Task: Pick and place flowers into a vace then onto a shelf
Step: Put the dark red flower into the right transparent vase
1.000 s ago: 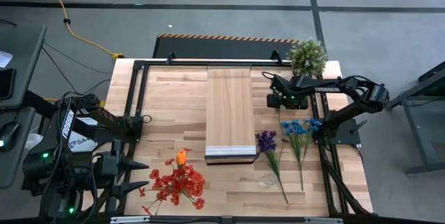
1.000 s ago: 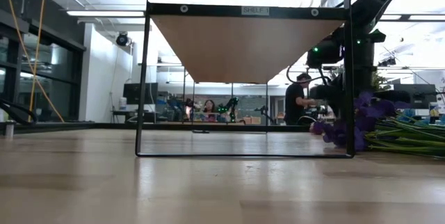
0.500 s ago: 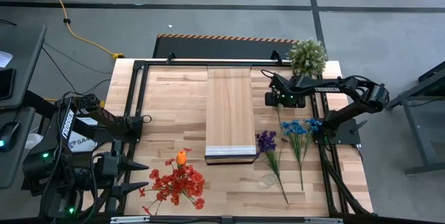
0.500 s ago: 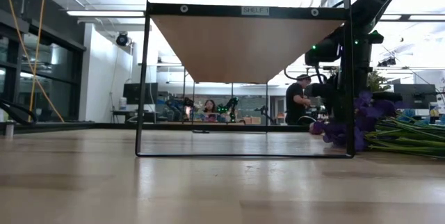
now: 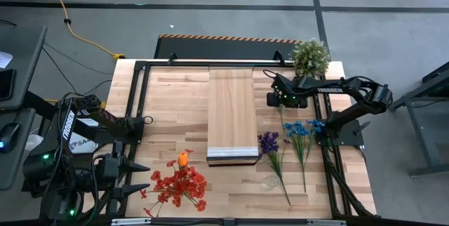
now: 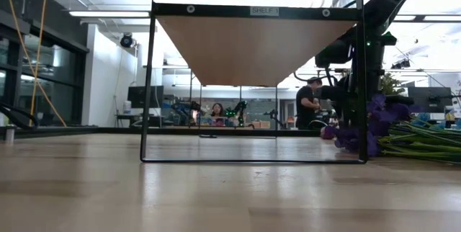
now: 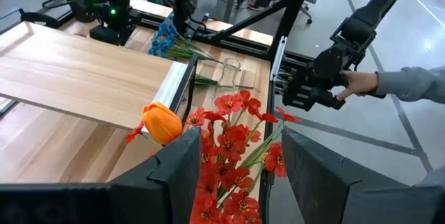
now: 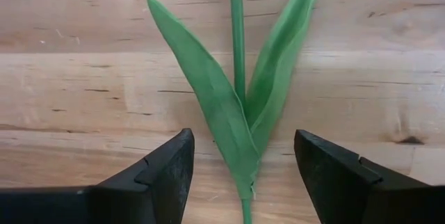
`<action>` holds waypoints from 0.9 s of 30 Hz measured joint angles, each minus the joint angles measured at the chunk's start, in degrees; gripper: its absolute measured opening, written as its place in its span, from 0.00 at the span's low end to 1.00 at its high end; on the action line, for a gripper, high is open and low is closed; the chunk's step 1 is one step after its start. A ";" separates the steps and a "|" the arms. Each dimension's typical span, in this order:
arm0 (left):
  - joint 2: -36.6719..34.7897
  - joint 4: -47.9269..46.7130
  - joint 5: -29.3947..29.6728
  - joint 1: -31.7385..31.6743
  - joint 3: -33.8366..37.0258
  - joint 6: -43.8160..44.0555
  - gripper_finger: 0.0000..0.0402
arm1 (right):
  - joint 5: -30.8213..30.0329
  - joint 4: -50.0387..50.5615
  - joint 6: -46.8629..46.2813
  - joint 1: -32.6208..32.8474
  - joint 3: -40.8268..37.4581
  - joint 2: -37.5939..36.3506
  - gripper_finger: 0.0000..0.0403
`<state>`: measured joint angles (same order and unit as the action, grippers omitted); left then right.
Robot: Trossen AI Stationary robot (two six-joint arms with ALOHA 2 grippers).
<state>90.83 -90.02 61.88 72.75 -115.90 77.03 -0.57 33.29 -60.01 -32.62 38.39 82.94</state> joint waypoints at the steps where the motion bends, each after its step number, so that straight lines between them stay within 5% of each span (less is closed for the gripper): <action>1: 0.00 0.00 -0.01 0.00 0.00 -0.20 0.58 | 0.03 0.04 0.00 0.00 0.00 0.00 0.59; 12: 0.00 0.00 -0.01 0.00 0.00 -0.28 0.58 | 0.07 0.32 -0.56 0.00 0.02 0.53 0.55; 27: 0.00 0.00 -1.11 0.00 0.00 -0.26 0.58 | 0.90 1.61 0.92 0.02 0.84 5.81 0.36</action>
<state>90.83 -90.02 60.77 72.75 -115.90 76.77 0.33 34.91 -59.09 -32.60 39.23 88.75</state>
